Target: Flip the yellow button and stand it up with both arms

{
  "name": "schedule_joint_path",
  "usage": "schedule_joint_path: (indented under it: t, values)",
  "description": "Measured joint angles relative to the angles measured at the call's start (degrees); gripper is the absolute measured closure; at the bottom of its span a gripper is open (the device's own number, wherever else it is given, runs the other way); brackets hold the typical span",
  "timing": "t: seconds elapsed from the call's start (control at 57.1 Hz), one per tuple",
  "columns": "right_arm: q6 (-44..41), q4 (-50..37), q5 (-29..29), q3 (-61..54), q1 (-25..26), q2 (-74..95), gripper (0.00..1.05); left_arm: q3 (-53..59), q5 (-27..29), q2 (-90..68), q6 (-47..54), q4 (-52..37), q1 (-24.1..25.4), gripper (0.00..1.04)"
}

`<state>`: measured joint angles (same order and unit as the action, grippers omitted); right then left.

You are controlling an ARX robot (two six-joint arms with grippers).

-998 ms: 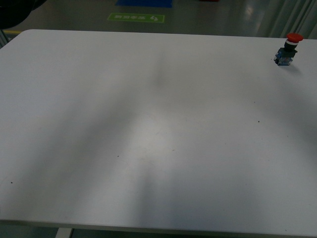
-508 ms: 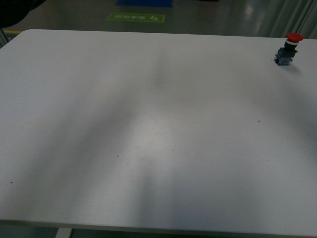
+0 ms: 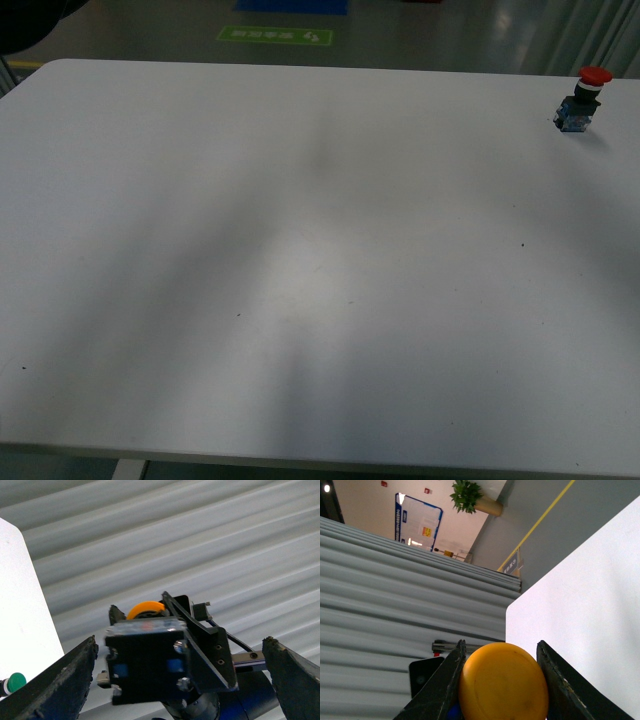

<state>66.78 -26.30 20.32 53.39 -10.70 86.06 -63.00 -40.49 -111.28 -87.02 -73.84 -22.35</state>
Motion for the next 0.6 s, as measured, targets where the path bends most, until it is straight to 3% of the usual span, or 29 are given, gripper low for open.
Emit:
schedule_joint_path:
  t: [0.245,0.28,0.315,0.333,0.35,0.385,0.403,0.455,0.508,0.595]
  values:
    - [-0.1,-0.4,2.5,-0.2,2.8,0.5,0.69,0.0,0.0,0.0,0.0,0.0,-0.2,0.07]
    - [-0.3,-0.4,2.3,-0.5,3.0,0.3,0.69,0.3,4.4,0.7,3.3,2.5,-0.9,0.09]
    - [-0.6,-0.5,1.8,-0.8,3.3,0.1,0.69,1.9,19.6,3.7,11.5,11.9,-1.9,0.16]
    - [-0.6,-0.6,1.7,-0.9,3.4,0.1,0.7,2.6,21.3,4.6,14.1,14.2,-2.0,0.18]
    - [-0.7,-0.7,1.4,-1.1,3.5,0.1,0.7,4.2,29.9,6.4,19.7,18.3,-2.1,0.22]
    - [-0.9,-0.7,1.2,-1.4,3.8,0.1,0.7,7.1,37.0,9.6,28.4,23.1,-2.0,0.27]
    - [-1.0,-0.7,1.2,-1.6,4.0,0.1,0.7,9.1,43.5,11.5,35.7,25.2,-1.7,0.31]
    - [-1.1,-0.7,0.9,-2.2,4.4,-0.1,0.7,14.2,53.7,15.7,48.4,26.2,-0.6,0.39]
    - [-1.3,-0.8,0.7,-2.7,4.8,-0.5,0.7,18.9,58.6,19.5,60.8,25.2,1.1,0.48]
    - [-1.9,-0.9,-0.1,-5.4,4.7,-3.0,0.7,25.5,58.7,24.3,74.8,23.1,4.1,0.63]
